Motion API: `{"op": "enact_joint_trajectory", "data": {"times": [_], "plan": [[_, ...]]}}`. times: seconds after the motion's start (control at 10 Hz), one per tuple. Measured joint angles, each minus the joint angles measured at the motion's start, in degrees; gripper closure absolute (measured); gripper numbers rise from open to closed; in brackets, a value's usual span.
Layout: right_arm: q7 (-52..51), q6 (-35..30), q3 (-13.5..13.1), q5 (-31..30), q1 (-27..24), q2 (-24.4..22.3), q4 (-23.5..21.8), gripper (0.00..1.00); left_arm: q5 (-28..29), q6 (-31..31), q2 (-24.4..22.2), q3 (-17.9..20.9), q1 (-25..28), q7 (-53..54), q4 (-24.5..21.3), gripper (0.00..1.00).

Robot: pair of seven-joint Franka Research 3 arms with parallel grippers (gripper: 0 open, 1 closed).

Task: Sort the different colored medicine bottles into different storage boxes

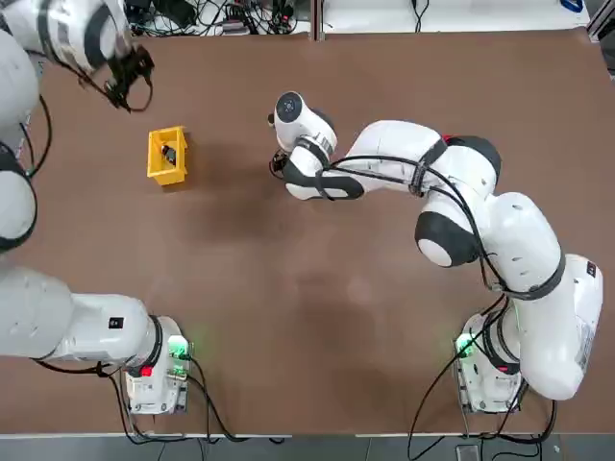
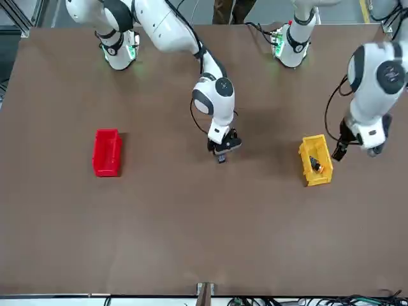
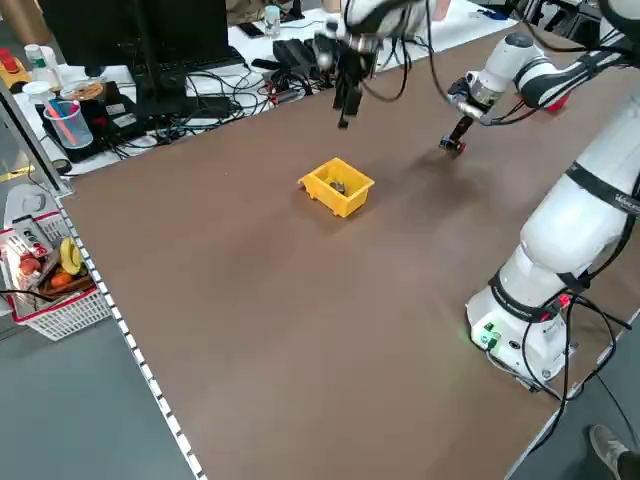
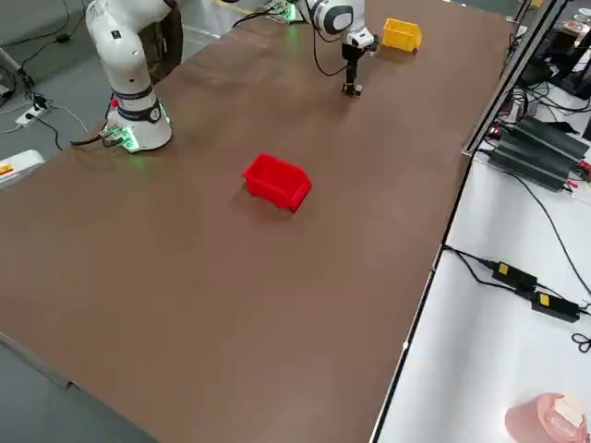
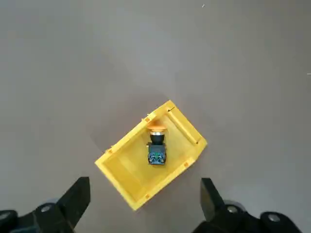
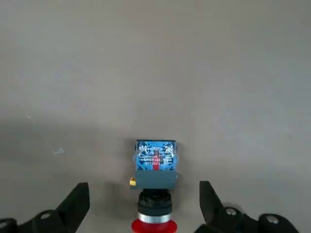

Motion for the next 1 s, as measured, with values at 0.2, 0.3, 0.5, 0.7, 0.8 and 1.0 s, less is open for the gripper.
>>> {"op": "enact_joint_trajectory", "data": {"times": [0.2, 0.3, 0.5, 0.7, 0.8, 1.0], "plan": [[0.57, 0.0, 0.01, -0.06, 0.46, 0.55, 0.0, 0.0, -2.98, -9.02, -0.57, -0.64, -0.13, 10.43, 9.41, 0.0], [0.66, 0.01, 0.01, -0.09, 0.9, 0.96, 0.01, 0.0, -4.12, -11.63, -0.52, -0.62, -0.09, 16.44, 12.47, 0.0], [0.76, 0.12, 0.0, -0.14, 1.66, 1.61, 0.01, 0.01, -5.26, -15.85, -0.2, -0.5, 0.02, 29.77, 16.86, 0.0], [0.95, 0.12, -0.07, -0.16, 1.84, 1.61, 0.09, 0.32, -5.92, -19.75, 0.25, -0.53, -0.3, 41.01, 20.92, 0.0], [1.53, 0.13, -0.16, -0.18, 1.84, 1.61, 0.2, 0.49, -6.55, -21.82, 0.59, -0.53, -0.42, 43.38, 23.1, 0.0], [3.52, 0.13, -0.84, -0.41, 1.77, 1.51, 0.52, 0.6, -8.03, -23.88, 1.81, -0.53, -0.46, 44.95, 26.23, 0.0]]}}
